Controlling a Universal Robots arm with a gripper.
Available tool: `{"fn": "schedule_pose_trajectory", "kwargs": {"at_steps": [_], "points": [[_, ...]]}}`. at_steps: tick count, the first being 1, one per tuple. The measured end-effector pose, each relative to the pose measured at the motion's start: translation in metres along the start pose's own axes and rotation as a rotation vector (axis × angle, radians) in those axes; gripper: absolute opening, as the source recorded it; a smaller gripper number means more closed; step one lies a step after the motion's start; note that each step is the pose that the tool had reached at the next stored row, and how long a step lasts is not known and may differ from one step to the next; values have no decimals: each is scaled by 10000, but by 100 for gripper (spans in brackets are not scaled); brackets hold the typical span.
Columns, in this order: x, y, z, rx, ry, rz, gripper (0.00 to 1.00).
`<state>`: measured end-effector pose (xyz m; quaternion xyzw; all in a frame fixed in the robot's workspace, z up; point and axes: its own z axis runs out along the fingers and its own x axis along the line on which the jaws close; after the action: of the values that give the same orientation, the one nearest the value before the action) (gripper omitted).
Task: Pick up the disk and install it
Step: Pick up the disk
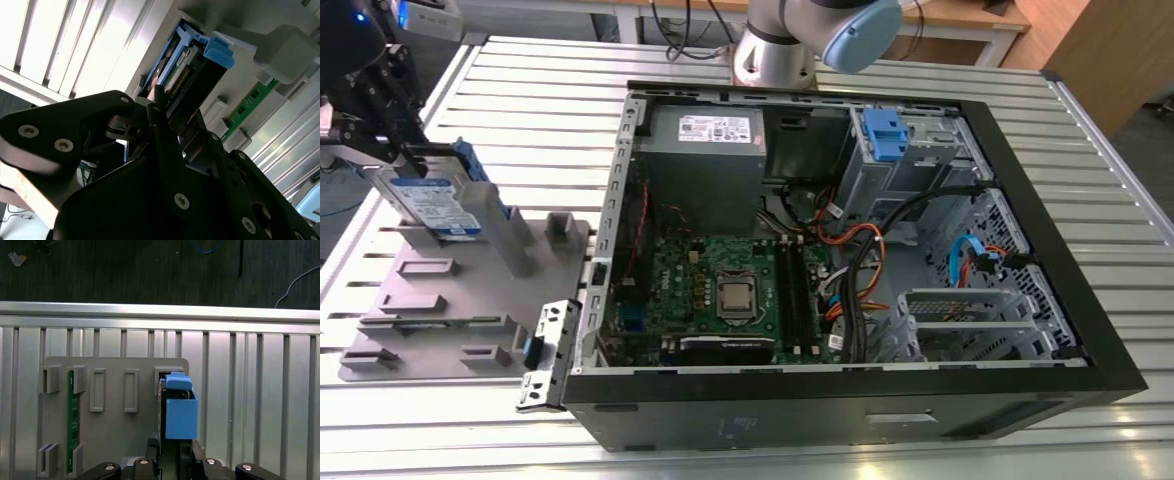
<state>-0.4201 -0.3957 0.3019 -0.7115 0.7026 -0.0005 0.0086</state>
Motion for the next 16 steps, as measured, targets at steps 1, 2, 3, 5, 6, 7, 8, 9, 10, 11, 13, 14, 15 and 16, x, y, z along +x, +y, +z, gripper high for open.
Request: {"fn": "schedule_pose_trajectory", "kwargs": {"at_steps": [1, 2, 3, 5, 6, 7, 8, 9, 10, 11, 13, 14, 15, 16], "points": [[0, 0, 0, 0, 0, 0, 35], [0, 0, 0, 0, 0, 0, 35], [0, 0, 0, 0, -1, 0, 35], [0, 0, -1, 0, 0, 0, 35], [0, 0, -1, -1, 0, 0, 35], [0, 0, -1, 0, 0, 0, 35], [0, 0, -1, 0, 0, 0, 35], [0, 0, -2, 0, 0, 0, 35], [0, 0, -2, 0, 0, 0, 35], [0, 0, -2, -1, 0, 0, 35], [0, 0, -9, -4, 2, 1, 35], [0, 0, -20, -4, 2, 0, 35], [0, 0, -36, -1, 1, 1, 35], [-1, -1, -53, 0, 0, 1, 35]]}}
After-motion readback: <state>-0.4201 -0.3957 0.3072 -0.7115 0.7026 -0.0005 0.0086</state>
